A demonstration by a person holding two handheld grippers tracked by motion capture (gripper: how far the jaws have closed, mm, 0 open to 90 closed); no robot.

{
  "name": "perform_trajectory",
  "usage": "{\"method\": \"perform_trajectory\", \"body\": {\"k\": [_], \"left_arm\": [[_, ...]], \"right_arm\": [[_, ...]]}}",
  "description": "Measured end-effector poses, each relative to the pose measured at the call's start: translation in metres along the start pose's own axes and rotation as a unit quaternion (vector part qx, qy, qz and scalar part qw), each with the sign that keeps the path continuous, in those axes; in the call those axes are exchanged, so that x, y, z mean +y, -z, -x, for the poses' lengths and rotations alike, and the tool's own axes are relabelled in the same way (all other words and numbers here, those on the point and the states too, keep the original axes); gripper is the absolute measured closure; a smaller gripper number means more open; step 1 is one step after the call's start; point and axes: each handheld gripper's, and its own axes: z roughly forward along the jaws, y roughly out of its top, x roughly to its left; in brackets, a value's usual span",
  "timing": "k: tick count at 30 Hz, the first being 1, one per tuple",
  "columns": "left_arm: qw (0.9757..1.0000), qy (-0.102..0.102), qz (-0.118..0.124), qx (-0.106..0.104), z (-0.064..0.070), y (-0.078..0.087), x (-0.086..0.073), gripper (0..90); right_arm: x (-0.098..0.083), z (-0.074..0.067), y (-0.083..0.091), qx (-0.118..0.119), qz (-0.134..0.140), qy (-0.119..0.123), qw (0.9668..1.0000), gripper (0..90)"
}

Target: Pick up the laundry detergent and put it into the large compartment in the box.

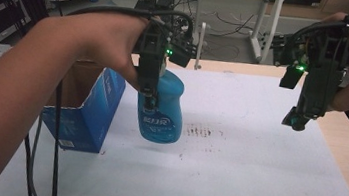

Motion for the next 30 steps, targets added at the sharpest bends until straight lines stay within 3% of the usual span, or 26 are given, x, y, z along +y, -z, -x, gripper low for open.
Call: {"method": "perform_trajectory", "body": {"k": [6, 10, 12, 17, 20, 24, 30], "left_arm": [[0.9981, 0.061, -0.003, -0.005, -0.001, 0.021, -0.018, 38.6], [0.9964, 0.083, 0.006, -0.016, -0.001, 0.033, -0.027, 38.6], [0.9927, 0.114, 0.022, -0.032, 0.0, 0.045, -0.037, 38.6], [0.9874, 0.151, 0.036, -0.028, 0.002, 0.065, -0.056, 38.6], [0.9829, 0.18, 0.033, -0.024, 0.0, 0.073, -0.068, 38.6], [0.9746, 0.22, 0.035, -0.02, -0.003, 0.082, -0.086, 38.6], [0.9591, 0.279, 0.045, -0.014, -0.01, 0.094, -0.118, 38.6]], "right_arm": [[0.001, -0.001, 0.0, 0.001, 0.001, 0.001, 1.0, 12.0], [0.001, -0.001, 0.0, -0.001, 0.001, 0.006, 1.0, 12.0], [0.002, -0.001, -0.001, -0.002, 0.001, 0.011, 0.9999, 12.0], [0.003, -0.001, 0.0, -0.003, 0.003, 0.013, 0.9999, 12.0], [0.004, -0.001, -0.001, -0.003, 0.004, 0.014, 0.9999, 11.9], [0.006, -0.001, -0.001, -0.002, 0.004, 0.016, 0.9999, 11.9], [0.008, -0.001, -0.002, -0.001, 0.003, 0.019, 0.9998, 11.9]]}}
